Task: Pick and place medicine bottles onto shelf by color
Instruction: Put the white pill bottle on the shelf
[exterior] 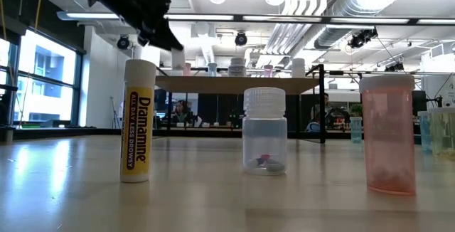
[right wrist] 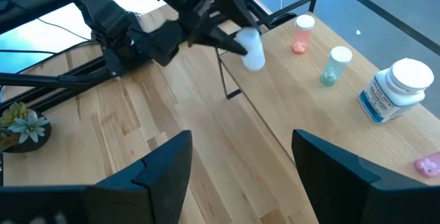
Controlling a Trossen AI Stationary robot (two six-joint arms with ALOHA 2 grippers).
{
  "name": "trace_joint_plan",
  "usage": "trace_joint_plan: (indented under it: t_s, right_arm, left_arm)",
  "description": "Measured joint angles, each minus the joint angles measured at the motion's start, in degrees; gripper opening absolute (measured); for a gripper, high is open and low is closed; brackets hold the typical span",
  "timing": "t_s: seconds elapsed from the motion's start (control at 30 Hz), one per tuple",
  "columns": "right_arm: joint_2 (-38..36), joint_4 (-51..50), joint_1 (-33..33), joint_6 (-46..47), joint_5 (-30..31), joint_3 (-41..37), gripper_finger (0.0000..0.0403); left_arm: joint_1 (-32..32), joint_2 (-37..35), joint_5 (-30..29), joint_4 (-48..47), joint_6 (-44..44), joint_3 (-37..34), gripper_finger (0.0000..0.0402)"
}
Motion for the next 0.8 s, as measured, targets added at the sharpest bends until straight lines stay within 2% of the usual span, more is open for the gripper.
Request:
trace_joint_plan:
  t_s: [0.23, 0.53, 0.8]
  right_arm:
    - [0.00, -0.22, -0.02, -0.02, 0.00, 0.00, 0.0241]
    - [0.00, -1.98, 0.00, 2.49, 0.18, 0.04, 0.0241]
    - [0.00, -6.21, 0.91, 5.44, 3.93, 0.04, 0.0241]
  left_arm:
    - [-0.45, 3.81, -0.84, 0.78, 0.99, 0.04, 0.0145]
    - [-0.41, 4.33, -1.03, 1.43, 1.01, 0.09, 0.0145]
    - [-0.41, 4.33, -1.03, 1.33, 1.17, 0.09, 0.0149]
